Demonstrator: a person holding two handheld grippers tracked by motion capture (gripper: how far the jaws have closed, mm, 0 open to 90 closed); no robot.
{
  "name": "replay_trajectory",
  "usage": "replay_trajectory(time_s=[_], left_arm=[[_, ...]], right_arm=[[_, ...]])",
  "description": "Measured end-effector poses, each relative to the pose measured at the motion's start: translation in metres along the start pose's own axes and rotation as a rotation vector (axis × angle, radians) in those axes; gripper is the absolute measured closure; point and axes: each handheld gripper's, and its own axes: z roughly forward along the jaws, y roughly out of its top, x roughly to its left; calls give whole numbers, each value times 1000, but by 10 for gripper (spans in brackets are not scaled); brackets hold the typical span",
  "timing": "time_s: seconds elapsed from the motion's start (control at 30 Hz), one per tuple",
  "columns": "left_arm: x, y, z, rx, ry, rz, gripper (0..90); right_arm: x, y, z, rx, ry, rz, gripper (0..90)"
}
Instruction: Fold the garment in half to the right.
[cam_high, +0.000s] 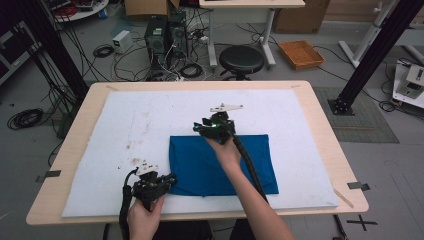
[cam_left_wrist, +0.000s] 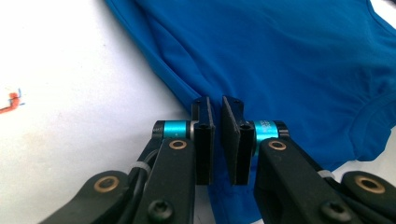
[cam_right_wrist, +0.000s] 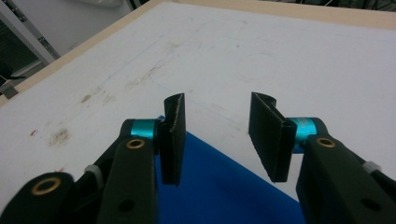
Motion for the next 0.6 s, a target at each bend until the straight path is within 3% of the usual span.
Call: replay_trajectory(time_s=[0.17,0.3,0.5,0.6], left_arm=[[1,0,0,0,-3,0,828],[1,-1,0,-3,-6,0,828],[1,-1,0,-4,-12,-7,828],[2,-1,0,-4,-13,-7,827]], right_arm=[[21,5,41,37,8,-18,602],[40,5,69,110,-22,-105,648],[54,5,100,201,-49,-152,668],[56,3,110,234,-61,-152,674]])
